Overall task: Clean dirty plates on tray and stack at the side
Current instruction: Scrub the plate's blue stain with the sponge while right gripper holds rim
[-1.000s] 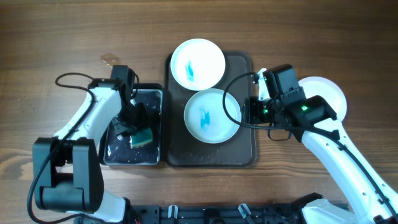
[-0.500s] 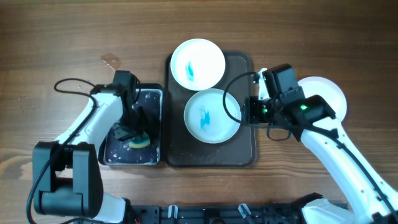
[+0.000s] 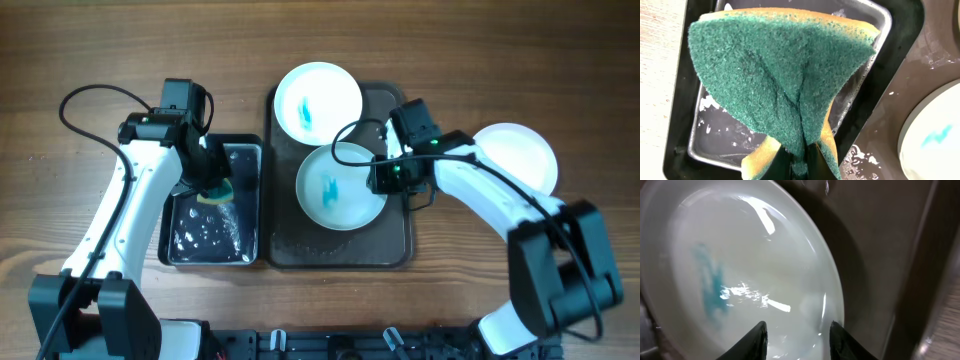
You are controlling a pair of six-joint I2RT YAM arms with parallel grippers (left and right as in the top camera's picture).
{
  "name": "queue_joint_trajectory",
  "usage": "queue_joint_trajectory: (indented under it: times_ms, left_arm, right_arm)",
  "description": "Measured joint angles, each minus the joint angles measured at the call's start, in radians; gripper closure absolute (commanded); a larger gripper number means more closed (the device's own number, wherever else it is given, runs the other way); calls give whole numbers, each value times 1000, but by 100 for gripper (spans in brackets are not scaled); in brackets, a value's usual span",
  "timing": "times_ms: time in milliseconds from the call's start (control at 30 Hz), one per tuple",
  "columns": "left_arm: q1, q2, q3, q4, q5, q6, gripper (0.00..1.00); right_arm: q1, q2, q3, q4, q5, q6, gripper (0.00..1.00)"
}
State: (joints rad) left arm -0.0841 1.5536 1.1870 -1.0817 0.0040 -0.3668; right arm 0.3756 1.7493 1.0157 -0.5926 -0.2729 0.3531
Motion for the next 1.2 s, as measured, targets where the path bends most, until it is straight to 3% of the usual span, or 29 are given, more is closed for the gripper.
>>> queue_joint_trajectory:
  times_ms: [233,367,533,633,700,767,867,1200]
  left_arm:
    - [-1,0,0,0,0,11,96]
    - [-24,0,0,1,1,31,96]
    - [-93,0,0,26,5,52,96]
    - [-135,0,0,62,5,56,96]
    - [-161,0,0,86,5,56,96]
    - [-179,0,0,106,12,56,96]
    - [-204,0,0,148,44,55,96]
    - [-350,77,-2,441,241,-63,96]
  right_arm:
    - [-8,53,3,33,-21,-47,67]
    - [-8,33,2,-3,-36,-110,63]
    - [-53,-123,2,-28,27,-113,62]
    - [-80,-109,2,-23,49,-113,62]
    - [-81,-57,3,-11,56,-113,68]
    - [-80,4,2,3,56,-111,83]
    - [-82,67,3,33,0,-115,96]
    - [-82,74,3,29,-61,-86,96]
